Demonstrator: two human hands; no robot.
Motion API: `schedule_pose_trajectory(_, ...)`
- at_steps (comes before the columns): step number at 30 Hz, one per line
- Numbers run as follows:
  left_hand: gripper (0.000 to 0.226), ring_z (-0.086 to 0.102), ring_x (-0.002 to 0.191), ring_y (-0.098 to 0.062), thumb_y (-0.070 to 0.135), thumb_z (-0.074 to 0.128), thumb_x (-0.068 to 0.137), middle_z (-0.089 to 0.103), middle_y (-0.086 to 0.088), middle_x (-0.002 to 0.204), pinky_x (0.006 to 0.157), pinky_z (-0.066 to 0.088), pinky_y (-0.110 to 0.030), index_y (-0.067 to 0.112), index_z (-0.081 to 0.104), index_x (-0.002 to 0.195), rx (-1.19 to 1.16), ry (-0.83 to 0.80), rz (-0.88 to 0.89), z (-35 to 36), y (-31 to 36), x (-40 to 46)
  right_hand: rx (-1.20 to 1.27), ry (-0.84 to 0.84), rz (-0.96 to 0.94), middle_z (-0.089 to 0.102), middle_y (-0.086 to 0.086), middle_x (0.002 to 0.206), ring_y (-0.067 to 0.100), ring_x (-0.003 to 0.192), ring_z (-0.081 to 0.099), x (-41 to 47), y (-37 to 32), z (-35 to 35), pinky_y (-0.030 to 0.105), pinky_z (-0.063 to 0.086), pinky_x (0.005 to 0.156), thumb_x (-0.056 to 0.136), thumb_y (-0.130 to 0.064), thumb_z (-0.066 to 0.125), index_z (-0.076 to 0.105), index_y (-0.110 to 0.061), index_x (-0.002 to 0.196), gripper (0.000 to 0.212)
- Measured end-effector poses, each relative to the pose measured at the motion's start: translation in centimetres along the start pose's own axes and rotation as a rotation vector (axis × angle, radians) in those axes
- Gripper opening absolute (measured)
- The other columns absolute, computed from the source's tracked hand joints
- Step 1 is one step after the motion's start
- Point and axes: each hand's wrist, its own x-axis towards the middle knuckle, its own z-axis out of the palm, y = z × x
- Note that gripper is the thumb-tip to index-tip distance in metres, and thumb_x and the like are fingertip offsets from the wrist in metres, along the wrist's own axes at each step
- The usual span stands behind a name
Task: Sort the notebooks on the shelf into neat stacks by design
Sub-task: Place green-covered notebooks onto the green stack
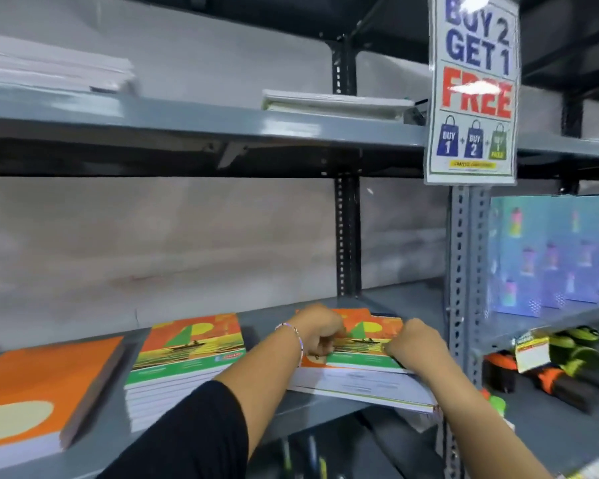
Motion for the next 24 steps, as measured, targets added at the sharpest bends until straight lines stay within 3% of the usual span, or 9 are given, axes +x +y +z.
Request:
schedule_pose_trajectory(4, 0.031, 0.03, 0.049, -0.011, 0.01, 0.055, 0.093, 0.035, 0.0, 0.061, 0.04, 0.029, -0.018, 0.015, 0.041, 0.066, -0.039, -0.053, -0.111, 0.1, -0.4, -0.1, 0.137, 0.06, -0.022, 0.057, 0.007, 0.071, 0.029, 0.076, 0.058, -0.3, 0.2, -0.4, 0.029, 0.042, 0.06, 0.071, -0.017, 0.071, 0.05, -0.014, 0.071, 0.022)
schedule_pose_trajectory(7, 0.028, 0.027, 0.049, -0.011, 0.013, 0.053, 0.091, 0.036, 0.001, 0.06, 0.036, 0.026, -0.017, 0.015, 0.043, 0.065, -0.096, -0.07, -0.149, -0.8, -1.0, -0.9, 0.457, 0.089, -0.055, 0.066, 0.008, 0.087, 0.029, 0.085, 0.065, -0.2, -1.2, -0.7, 0.033, 0.051, 0.067, 0.073, -0.011, 0.069, 0.059, -0.016, 0.095, 0.025)
schedule_pose_trajectory(11, 0.028, 0.048, 0.043, -0.01, 0.014, 0.044, 0.095, 0.053, -0.002, 0.05, 0.042, 0.04, -0.02, 0.011, 0.048, 0.068, -0.25, -0.099, -0.122, -2.7, -1.2, -3.5, 0.8, 0.207, -0.112, 0.067, 0.006, 0.103, 0.024, 0.083, 0.066, -0.8, -4.3, -1.9, 0.032, 0.054, 0.069, 0.076, -0.006, 0.061, 0.058, -0.019, 0.119, 0.045)
schedule_pose_trajectory(13, 0.023, 0.057, 0.041, -0.011, 0.015, 0.048, 0.097, 0.058, -0.003, 0.058, 0.034, 0.045, -0.019, 0.012, 0.051, 0.074, -0.324, 0.008, 0.018, -4.8, -0.9, -5.1, 0.926, 0.175, -0.16, 0.071, 0.008, 0.097, 0.028, 0.087, 0.069, -1.7, -6.0, -2.3, 0.046, 0.057, 0.082, 0.076, -0.005, 0.062, 0.064, -0.018, 0.105, 0.032)
schedule_pose_trajectory(15, 0.012, 0.057, 0.051, -0.015, 0.01, 0.062, 0.089, 0.057, -0.007, 0.067, 0.038, 0.049, -0.023, 0.01, 0.053, 0.082, -0.385, 0.213, 0.178, -8.4, -1.4, -6.8, 1.035, 0.02, -0.211, 0.075, 0.013, 0.084, 0.031, 0.079, 0.072, -2.8, -8.3, -1.8, 0.053, 0.059, 0.078, 0.078, -0.002, 0.064, 0.07, -0.013, 0.088, 0.016)
schedule_pose_trajectory(17, 0.021, 0.054, 0.052, -0.016, 0.009, 0.071, 0.082, 0.054, -0.008, 0.065, 0.041, 0.048, -0.024, 0.009, 0.051, 0.077, -0.319, 0.394, 0.24, -12.2, -2.9, -8.8, 1.068, -0.131, -0.257, 0.075, 0.013, 0.076, 0.027, 0.07, 0.072, -4.1, -11.0, -0.5, 0.039, 0.06, 0.067, 0.079, 0.0, 0.067, 0.071, -0.01, 0.074, 0.012)
schedule_pose_trajectory(19, 0.028, 0.048, 0.046, -0.015, 0.012, 0.074, 0.08, 0.051, -0.007, 0.059, 0.036, 0.043, -0.018, 0.011, 0.049, 0.068, -0.195, 0.517, 0.209, -15.5, -5.2, -10.3, 1.022, -0.229, -0.318, 0.07, 0.012, 0.072, 0.017, 0.06, 0.065, -5.3, -13.7, 1.4, 0.023, 0.048, 0.056, 0.078, -0.001, 0.069, 0.069, -0.008, 0.069, 0.011)
schedule_pose_trajectory(22, 0.037, 0.036, 0.038, -0.016, 0.016, 0.076, 0.078, 0.042, -0.007, 0.05, 0.031, 0.028, -0.011, 0.012, 0.045, 0.058, -0.075, 0.642, 0.121, -18.7, -8.3, -11.5, 0.919, -0.334, -0.328, 0.061, 0.006, 0.063, 0.015, 0.053, 0.052, -6.7, -16.8, 4.9, 0.02, 0.038, 0.049, 0.077, -0.006, 0.074, 0.064, -0.011, 0.065, 0.016)
schedule_pose_trajectory(24, 0.036, 0.039, 0.041, -0.019, 0.017, 0.079, 0.074, 0.045, -0.01, 0.051, 0.038, 0.03, -0.016, 0.012, 0.047, 0.058, -0.051, 0.673, 0.053, -19.9, -10.0, -12.0, 0.871, -0.392, -0.312, 0.057, 0.01, 0.067, 0.019, 0.057, 0.05, -7.3, -17.7, 7.0, 0.024, 0.038, 0.052, 0.075, -0.004, 0.076, 0.06, -0.009, 0.068, 0.018)
